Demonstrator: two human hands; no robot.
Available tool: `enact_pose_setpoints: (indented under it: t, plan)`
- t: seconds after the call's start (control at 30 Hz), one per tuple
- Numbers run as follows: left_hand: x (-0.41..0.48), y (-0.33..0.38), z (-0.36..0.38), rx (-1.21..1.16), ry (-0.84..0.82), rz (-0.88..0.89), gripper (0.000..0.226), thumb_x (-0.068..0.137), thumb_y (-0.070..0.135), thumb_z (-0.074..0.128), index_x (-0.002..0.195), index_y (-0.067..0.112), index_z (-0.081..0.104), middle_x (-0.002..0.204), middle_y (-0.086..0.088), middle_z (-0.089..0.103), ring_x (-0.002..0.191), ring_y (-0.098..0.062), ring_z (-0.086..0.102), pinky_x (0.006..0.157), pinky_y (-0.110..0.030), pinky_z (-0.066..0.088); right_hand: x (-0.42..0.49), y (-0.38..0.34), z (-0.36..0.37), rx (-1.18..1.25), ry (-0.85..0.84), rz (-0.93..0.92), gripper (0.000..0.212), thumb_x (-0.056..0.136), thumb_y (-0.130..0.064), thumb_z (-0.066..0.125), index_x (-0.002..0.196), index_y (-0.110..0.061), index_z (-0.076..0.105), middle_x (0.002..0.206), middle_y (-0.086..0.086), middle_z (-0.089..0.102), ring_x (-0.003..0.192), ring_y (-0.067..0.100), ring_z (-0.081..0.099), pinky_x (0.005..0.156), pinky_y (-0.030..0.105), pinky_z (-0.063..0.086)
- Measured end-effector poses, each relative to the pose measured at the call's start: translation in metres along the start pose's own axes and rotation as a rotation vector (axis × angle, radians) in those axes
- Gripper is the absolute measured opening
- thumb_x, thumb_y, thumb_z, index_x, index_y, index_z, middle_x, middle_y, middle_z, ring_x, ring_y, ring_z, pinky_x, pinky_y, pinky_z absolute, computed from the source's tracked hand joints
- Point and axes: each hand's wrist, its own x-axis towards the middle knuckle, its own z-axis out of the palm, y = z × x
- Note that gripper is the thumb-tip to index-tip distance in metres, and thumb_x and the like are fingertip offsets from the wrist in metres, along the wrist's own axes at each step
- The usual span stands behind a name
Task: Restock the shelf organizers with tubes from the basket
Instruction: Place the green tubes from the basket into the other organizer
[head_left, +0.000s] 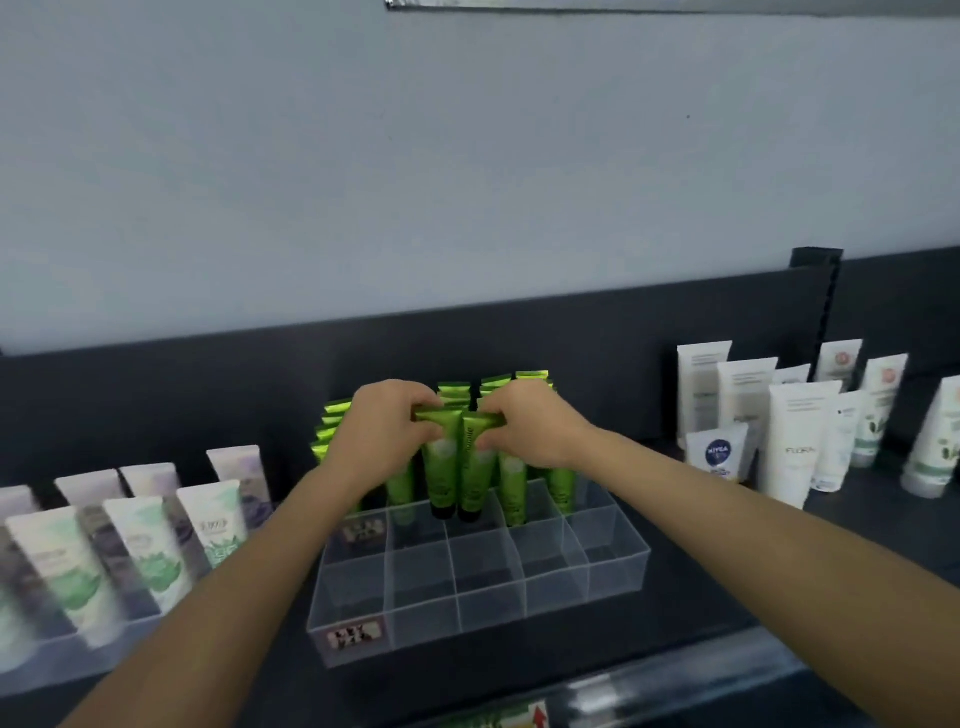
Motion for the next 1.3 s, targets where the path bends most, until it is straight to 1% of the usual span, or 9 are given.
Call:
enact_pose_setpoints:
  t: [0.2, 0.27, 0.33, 0.4, 0.57, 0.83, 0.97, 1.17, 1.3]
  plan:
    - [-0.005, -0.014, -0.008, 0.037, 0.029, -0.065, 0.021, 0.080, 0.017, 0.071, 0.101, 0.014, 0.071, 0.094, -0.004, 0.068, 0.085, -0.020, 0.060, 0.079, -0.035, 0.050, 0.013, -0.006, 0.022, -0.132, -0.064, -0.018, 0.047, 0.085, -0.025, 0.068, 0.056, -0.023, 0.031, 0.064, -0.005, 0.037, 0.074, 0.023, 0.048, 0.059, 0.031, 0.039]
    - [-0.007, -0.019, -0.004, 0.046, 0.013, -0.079, 0.025, 0.080, 0.016, 0.071, 0.105, 0.012, 0.070, 0.095, -0.006, 0.068, 0.085, -0.021, 0.060, 0.079, -0.034, 0.049, 0.014, -0.005, 0.026, -0.138, -0.081, -0.012, 0.039, 0.085, -0.025, 0.068, 0.059, -0.022, 0.040, 0.068, -0.003, 0.043, 0.076, 0.024, 0.052, 0.053, 0.029, 0.038]
    - [-0.010, -0.025, 0.002, 0.056, -0.022, -0.102, 0.028, 0.081, 0.017, 0.071, 0.108, 0.011, 0.069, 0.092, -0.005, 0.066, 0.083, -0.019, 0.059, 0.076, -0.032, 0.048, 0.016, -0.006, 0.029, -0.152, -0.092, -0.018, 0.017, 0.086, -0.025, 0.067, 0.083, -0.009, 0.063, 0.085, 0.006, 0.059, 0.085, 0.026, 0.059, 0.062, 0.033, 0.049]
    - [-0.013, -0.031, 0.008, 0.066, -0.045, -0.133, 0.030, 0.082, 0.017, 0.070, 0.111, 0.012, 0.068, 0.092, -0.004, 0.065, 0.083, -0.019, 0.059, 0.076, -0.033, 0.049, 0.016, -0.007, 0.031, -0.148, -0.088, -0.018, 0.030, 0.087, -0.024, 0.066, 0.108, -0.002, 0.064, 0.102, 0.012, 0.063, 0.094, 0.029, 0.061, 0.076, 0.039, 0.054]
    - [-0.018, -0.041, 0.012, 0.090, -0.057, -0.170, 0.031, 0.080, 0.019, 0.072, 0.110, 0.014, 0.068, 0.104, -0.004, 0.067, 0.088, -0.016, 0.059, 0.080, -0.033, 0.050, 0.011, -0.006, 0.026, -0.039, 0.042, -0.017, 0.027, 0.088, -0.023, 0.064, 0.112, -0.010, 0.064, 0.109, 0.009, 0.065, 0.100, 0.025, 0.061, 0.083, 0.038, 0.053]
    - [-0.038, 0.030, 0.006, 0.078, 0.119, 0.164, 0.038, 0.076, 0.026, 0.076, 0.111, 0.016, 0.066, 0.108, -0.002, 0.064, 0.103, -0.019, 0.058, 0.088, -0.031, 0.043, -0.059, 0.010, -0.014, 0.247, 0.204, 0.036, 0.029, 0.082, -0.017, 0.072, 0.109, -0.010, 0.068, 0.106, 0.003, 0.069, 0.089, 0.006, 0.058, 0.084, 0.020, 0.049]
    - [-0.068, 0.083, 0.048, -0.029, -0.023, 0.339, 0.038, 0.074, 0.026, 0.078, 0.108, 0.016, 0.067, 0.103, -0.001, 0.067, 0.098, -0.019, 0.059, 0.082, -0.026, 0.040, -0.131, 0.036, -0.016, 0.273, 0.184, 0.132, 0.024, 0.080, -0.010, 0.072, 0.104, -0.007, 0.070, 0.098, 0.004, 0.070, 0.083, 0.007, 0.061, 0.073, 0.011, 0.048]
    - [-0.123, 0.155, 0.144, -0.195, -0.330, 0.476, 0.034, 0.074, 0.033, 0.071, 0.103, 0.018, 0.067, 0.098, -0.003, 0.065, 0.092, -0.021, 0.060, 0.079, -0.033, 0.047, -0.256, 0.097, 0.017, 0.226, 0.125, 0.390, 0.015, 0.080, -0.012, 0.073, 0.094, -0.007, 0.072, 0.094, 0.006, 0.073, 0.085, 0.016, 0.067, 0.081, 0.031, 0.053]
    - [-0.164, 0.192, 0.205, -0.215, -0.532, 0.493, 0.036, 0.078, 0.032, 0.073, 0.110, 0.017, 0.065, 0.106, -0.002, 0.064, 0.100, -0.019, 0.058, 0.085, -0.031, 0.045, -0.337, 0.133, 0.050, 0.232, 0.079, 0.621, 0.018, 0.080, -0.010, 0.072, 0.097, -0.005, 0.072, 0.097, 0.010, 0.073, 0.090, 0.019, 0.068, 0.077, 0.017, 0.045]
